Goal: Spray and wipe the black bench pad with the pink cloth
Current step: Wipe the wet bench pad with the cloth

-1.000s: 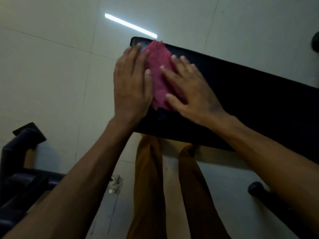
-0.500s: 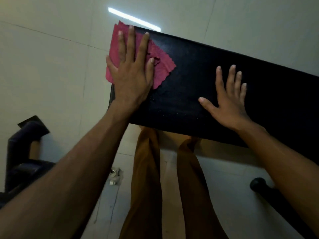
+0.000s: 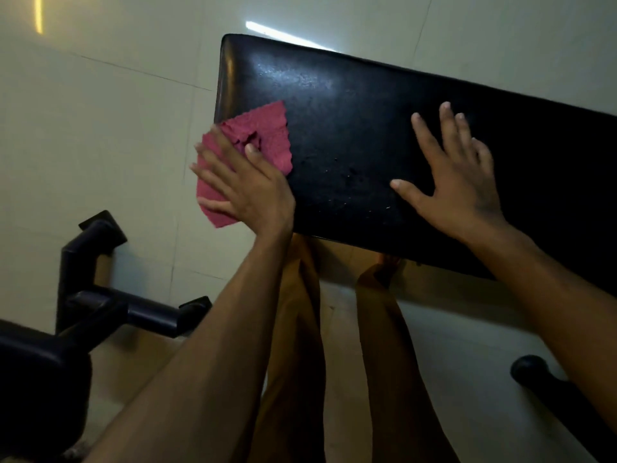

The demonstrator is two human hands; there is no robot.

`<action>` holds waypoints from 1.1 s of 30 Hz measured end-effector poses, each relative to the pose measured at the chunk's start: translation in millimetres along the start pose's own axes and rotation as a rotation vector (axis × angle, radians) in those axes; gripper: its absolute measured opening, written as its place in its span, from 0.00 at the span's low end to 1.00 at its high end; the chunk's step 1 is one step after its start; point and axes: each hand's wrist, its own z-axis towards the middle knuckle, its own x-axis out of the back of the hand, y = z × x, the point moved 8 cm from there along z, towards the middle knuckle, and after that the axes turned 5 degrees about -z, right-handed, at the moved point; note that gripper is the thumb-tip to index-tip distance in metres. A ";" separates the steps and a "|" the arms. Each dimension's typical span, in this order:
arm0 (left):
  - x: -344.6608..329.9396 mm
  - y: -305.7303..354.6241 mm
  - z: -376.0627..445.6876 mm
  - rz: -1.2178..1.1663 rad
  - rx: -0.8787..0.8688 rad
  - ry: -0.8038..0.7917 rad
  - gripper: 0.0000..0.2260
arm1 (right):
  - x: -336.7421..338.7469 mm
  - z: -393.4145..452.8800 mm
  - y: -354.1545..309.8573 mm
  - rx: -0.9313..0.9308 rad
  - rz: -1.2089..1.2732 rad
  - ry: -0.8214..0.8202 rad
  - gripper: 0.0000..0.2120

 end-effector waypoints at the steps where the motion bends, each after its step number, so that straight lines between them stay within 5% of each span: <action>1: -0.8 -1.7 -7.0 -0.030 0.029 0.029 0.26 | 4.0 -3.4 6.2 0.001 -0.005 0.039 0.38; 9: -20.2 -1.5 -72.0 -0.313 0.279 0.106 0.24 | -0.8 -43.0 80.1 -0.030 -0.040 0.137 0.30; 17: -62.8 32.9 -161.6 -0.140 0.040 -0.088 0.26 | 1.3 -59.3 110.8 -0.015 0.007 0.095 0.31; 21: -75.9 41.7 -180.7 0.113 -0.297 -0.242 0.27 | 0.8 -61.1 116.5 -0.018 0.011 0.108 0.31; 28: -72.2 59.9 -167.0 0.417 -1.380 -0.589 0.24 | -9.9 -74.4 126.7 -0.126 0.071 0.138 0.32; 30: -67.4 62.3 -144.2 0.467 -1.347 -0.520 0.26 | -11.4 -78.6 126.9 -0.162 0.064 0.163 0.31; 33: -66.2 69.3 -137.3 0.370 -0.947 -0.365 0.27 | -13.0 -83.7 127.6 -0.197 0.016 0.199 0.30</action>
